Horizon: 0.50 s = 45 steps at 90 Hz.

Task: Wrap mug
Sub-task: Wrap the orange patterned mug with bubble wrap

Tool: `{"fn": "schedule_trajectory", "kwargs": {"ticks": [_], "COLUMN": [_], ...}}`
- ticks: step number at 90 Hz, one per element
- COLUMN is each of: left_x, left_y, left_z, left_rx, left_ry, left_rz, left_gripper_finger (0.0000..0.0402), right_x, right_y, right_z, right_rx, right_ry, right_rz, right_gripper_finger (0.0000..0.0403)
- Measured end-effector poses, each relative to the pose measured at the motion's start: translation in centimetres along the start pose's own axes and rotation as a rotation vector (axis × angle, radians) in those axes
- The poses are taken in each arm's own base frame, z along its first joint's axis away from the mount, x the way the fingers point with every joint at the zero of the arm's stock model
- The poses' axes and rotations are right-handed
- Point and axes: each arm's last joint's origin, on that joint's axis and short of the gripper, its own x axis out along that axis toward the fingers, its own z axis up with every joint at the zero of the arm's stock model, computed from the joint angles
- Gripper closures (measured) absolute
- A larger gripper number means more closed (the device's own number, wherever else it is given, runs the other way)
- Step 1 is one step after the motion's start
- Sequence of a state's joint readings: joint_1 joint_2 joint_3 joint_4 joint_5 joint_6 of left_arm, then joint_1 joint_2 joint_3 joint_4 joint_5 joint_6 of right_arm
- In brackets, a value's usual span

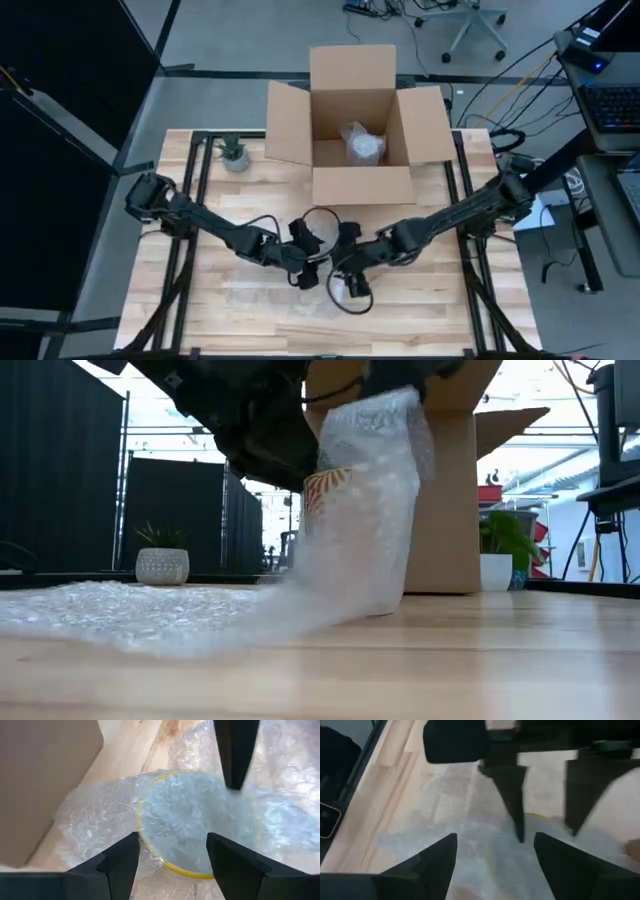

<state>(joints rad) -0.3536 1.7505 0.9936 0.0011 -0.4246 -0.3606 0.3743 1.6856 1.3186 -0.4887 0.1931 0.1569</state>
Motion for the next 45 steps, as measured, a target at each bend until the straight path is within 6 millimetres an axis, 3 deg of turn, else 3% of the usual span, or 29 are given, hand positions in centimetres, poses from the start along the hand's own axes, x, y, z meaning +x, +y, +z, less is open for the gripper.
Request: {"fn": "schedule_trajectory", "kwargs": {"ticks": [11,32,45], "left_x": [0.0,0.0,0.0], "left_y": [0.0,0.0,-0.1], "left_z": [0.0,-0.1,-0.2], "left_rx": [0.001,0.004,0.005], "left_ry": [0.003,0.008,0.008], "left_rz": [-0.001,-0.004,-0.007], "left_gripper_finger": [0.018,0.018,0.018], "right_x": [0.1,3.9,4.8], "right_y": [-0.1,0.7,0.9], "right_z": [-0.5,-1.2,-1.8], "right_rx": [-0.012,-0.008,-0.028], "right_ry": [0.049,0.081,0.126], "right_rz": [-0.025,-0.014,-0.008], "right_gripper_finger": [0.0152,0.0152,0.0152]}}
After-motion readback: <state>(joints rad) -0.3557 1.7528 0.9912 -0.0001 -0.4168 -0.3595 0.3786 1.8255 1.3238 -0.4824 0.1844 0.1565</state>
